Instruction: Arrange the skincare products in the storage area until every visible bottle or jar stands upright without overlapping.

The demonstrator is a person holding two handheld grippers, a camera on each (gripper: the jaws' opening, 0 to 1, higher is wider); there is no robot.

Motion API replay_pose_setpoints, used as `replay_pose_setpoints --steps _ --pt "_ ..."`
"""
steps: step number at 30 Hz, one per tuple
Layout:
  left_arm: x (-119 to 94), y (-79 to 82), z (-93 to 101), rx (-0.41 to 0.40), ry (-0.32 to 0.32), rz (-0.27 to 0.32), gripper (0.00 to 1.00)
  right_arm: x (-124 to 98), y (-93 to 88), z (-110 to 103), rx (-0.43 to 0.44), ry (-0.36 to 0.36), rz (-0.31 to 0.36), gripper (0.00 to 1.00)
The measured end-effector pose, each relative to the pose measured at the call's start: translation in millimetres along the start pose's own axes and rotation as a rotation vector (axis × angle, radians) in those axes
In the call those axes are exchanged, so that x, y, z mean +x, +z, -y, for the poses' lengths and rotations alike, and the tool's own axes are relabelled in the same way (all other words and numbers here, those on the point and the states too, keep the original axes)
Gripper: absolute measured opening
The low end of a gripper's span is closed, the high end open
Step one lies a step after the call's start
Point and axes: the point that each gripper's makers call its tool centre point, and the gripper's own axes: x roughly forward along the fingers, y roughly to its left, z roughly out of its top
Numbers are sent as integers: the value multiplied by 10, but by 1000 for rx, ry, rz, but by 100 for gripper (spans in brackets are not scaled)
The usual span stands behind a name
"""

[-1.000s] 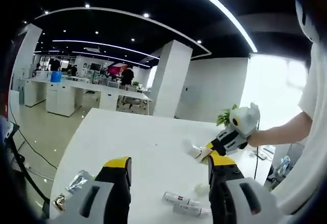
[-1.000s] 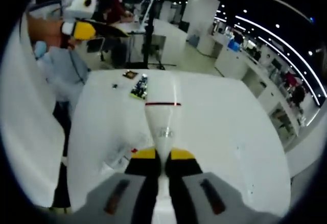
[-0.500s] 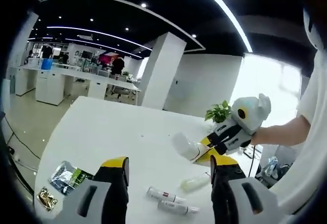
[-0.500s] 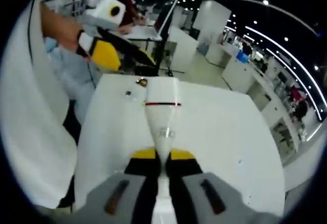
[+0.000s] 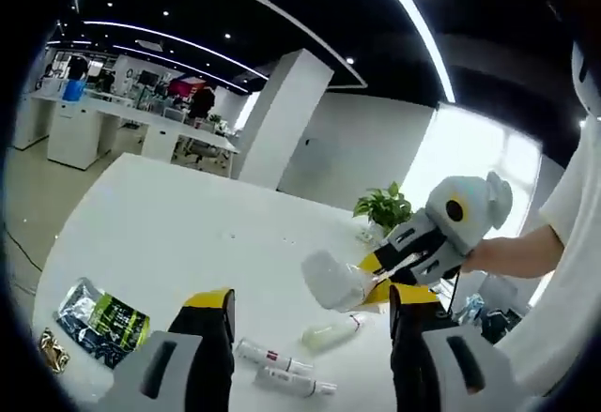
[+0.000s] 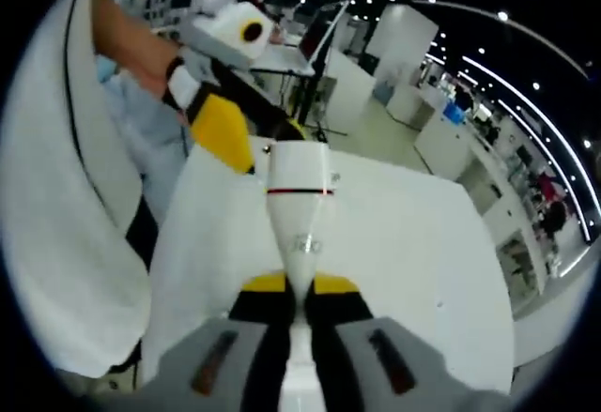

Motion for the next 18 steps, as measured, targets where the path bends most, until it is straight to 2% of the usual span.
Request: replay_pose_setpoints --steps 2,5,8,9,10,12,14,16,18 --pt "31 -14 55 -44 -29 -7 68 8 25 -23 -21 2 -4 4" --pt "81 -29 122 -196 -79 -19 67 14 45 -45 -40 2 -6 4" --pt "112 17 145 -334 -114 2 65 11 50 -58 -70 -3 -14 4" --pt "112 30 146 -349 -118 9 62 10 49 -59 -74 -3 -15 4" --pt "110 87 138 -403 -132 41 59 6 45 -57 -82 -6 -18 4" --pt "107 119 145 -474 -158 53 50 1 40 -57 -88 -7 -21 4" --pt "111 96 136 -542 -172 33 41 -4 38 -55 -97 -9 -24 4" --pt "127 60 121 -537 -173 15 31 -4 38 -59 -101 -6 -25 4" --pt "129 -17 124 -547 -170 -31 25 2 41 -62 -107 -4 -26 4"
